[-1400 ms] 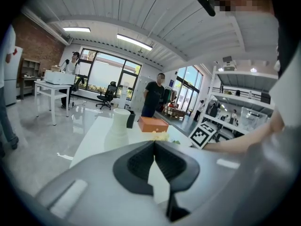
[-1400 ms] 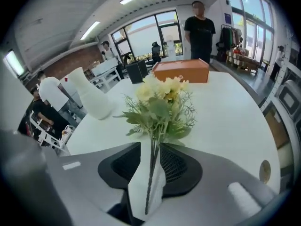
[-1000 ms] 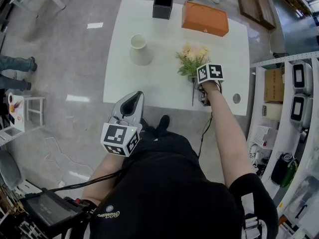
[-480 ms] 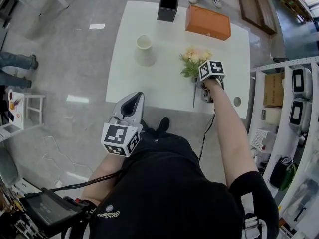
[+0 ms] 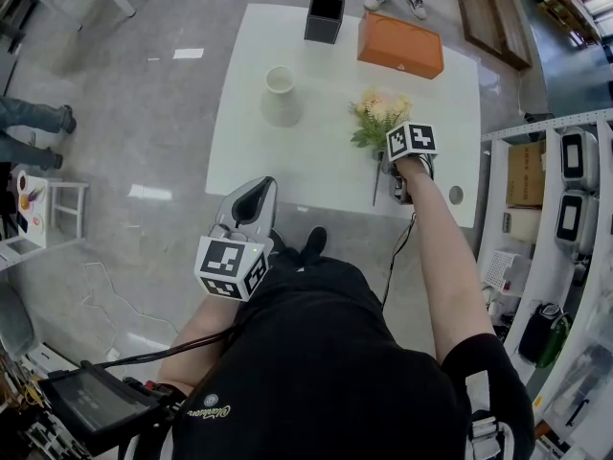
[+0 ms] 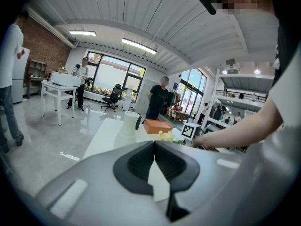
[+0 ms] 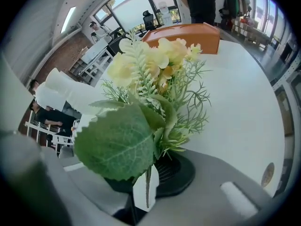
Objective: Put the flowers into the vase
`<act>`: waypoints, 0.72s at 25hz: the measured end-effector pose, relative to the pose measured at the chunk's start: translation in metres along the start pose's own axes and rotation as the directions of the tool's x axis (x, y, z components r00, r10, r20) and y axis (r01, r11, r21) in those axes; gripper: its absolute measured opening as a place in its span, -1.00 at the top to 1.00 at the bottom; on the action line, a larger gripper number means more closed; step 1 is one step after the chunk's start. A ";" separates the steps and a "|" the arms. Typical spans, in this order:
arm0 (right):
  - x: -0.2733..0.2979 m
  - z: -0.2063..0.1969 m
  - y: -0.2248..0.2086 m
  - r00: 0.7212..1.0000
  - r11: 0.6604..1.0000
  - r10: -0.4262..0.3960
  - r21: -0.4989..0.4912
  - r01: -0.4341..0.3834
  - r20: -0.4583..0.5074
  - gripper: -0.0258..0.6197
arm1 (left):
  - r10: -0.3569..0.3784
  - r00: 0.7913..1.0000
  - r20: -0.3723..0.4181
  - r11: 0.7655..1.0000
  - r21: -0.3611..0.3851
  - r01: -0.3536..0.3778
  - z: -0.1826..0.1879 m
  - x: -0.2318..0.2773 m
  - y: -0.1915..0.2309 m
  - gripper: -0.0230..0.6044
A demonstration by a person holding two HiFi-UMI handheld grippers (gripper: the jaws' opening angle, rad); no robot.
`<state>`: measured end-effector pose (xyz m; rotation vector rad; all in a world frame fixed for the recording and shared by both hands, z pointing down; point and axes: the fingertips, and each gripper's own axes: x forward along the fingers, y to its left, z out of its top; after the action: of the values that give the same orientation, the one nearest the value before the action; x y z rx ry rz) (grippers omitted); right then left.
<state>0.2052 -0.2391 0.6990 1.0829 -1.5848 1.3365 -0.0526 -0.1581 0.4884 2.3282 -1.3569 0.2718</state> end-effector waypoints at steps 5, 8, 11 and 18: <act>-0.015 0.006 0.003 0.995 1.000 0.009 0.007 -0.010 0.099 0.78 | -0.007 1.000 0.007 1.000 0.004 0.007 0.002 0.001 0.001 0.91; -0.035 0.011 0.012 0.983 1.000 0.024 -0.017 -0.021 0.181 0.78 | -0.009 1.000 0.012 1.000 0.006 0.009 0.004 -0.001 -0.002 0.91; -0.075 0.011 0.023 0.954 0.999 0.032 -0.048 -0.019 0.299 0.78 | -0.008 1.000 0.021 1.000 0.018 0.008 0.012 -0.013 -0.018 0.91; -0.159 0.025 0.060 0.803 0.989 0.034 -0.135 0.059 0.596 0.78 | -0.009 0.999 0.047 0.999 0.038 0.008 0.024 -0.013 -0.022 0.91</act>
<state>0.2001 -0.2397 0.5269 1.5136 -2.0838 0.8776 -0.0417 -0.1494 0.4562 2.3849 -1.3752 0.2435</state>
